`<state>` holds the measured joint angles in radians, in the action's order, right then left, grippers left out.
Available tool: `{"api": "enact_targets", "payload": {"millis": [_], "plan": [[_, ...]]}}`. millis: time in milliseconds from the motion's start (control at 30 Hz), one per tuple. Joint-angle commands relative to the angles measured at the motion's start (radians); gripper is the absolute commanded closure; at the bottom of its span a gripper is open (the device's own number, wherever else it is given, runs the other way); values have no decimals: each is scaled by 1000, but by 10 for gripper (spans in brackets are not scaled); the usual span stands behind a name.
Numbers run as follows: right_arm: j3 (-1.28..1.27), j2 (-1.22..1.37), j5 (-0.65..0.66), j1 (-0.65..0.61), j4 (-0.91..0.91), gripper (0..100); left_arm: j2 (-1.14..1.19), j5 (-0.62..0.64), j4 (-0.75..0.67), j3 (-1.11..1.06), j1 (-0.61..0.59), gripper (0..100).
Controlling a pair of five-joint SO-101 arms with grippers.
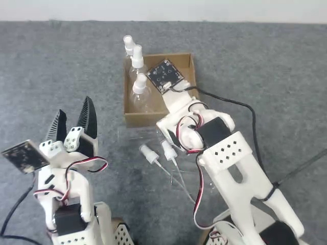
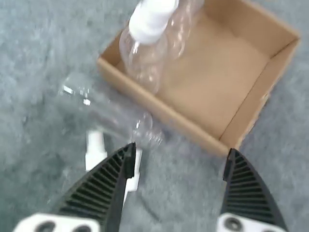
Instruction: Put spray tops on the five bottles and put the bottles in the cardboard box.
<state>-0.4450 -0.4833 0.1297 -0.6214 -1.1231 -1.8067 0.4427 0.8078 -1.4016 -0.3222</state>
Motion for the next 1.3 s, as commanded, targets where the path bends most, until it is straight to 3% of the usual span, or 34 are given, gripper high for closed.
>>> {"api": "enact_targets", "payload": {"millis": [0,433,700,867,1267], "plan": [[-15,-38,5,-24,-12,746,-12,5,-34,21,-3,758],[-278,-31,5,-93,182,746,-12,5,-34,19,-2,758],[-224,177,5,-108,217,746,-12,5,-34,19,0,758],[-170,278,11,-110,214,823,-12,5,-34,19,0,758],[-109,426,14,-110,220,826,-12,5,-34,19,0,758]]}}
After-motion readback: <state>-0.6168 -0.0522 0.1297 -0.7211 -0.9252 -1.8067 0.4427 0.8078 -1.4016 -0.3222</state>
